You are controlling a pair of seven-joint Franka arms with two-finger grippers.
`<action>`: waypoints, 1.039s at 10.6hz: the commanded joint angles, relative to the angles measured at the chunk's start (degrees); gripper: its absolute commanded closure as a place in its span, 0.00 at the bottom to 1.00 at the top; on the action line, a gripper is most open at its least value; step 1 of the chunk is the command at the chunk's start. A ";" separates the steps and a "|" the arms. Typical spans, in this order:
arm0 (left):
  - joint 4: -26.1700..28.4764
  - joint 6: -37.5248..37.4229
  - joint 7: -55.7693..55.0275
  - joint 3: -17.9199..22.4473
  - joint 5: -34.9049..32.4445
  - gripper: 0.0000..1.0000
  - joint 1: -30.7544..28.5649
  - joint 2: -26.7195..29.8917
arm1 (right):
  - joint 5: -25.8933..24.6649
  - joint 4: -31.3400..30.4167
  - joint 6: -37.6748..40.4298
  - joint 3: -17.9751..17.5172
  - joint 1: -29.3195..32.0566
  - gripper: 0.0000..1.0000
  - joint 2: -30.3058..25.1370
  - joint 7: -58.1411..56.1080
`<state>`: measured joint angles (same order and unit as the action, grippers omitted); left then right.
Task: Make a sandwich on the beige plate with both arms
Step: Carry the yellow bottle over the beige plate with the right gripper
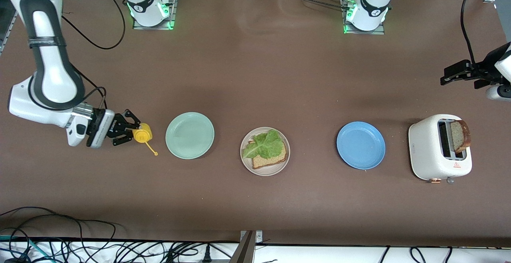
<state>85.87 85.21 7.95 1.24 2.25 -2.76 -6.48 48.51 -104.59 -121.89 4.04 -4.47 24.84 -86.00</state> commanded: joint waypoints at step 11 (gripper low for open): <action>-3.16 2.67 1.28 -0.01 -0.76 0.00 -6.82 -5.29 | -47.79 17.05 0.43 -5.70 -19.34 1.00 8.46 47.06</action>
<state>85.27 87.52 8.02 1.54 2.24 -8.09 -9.79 3.58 -89.85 -122.56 -1.58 -22.96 31.78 -40.47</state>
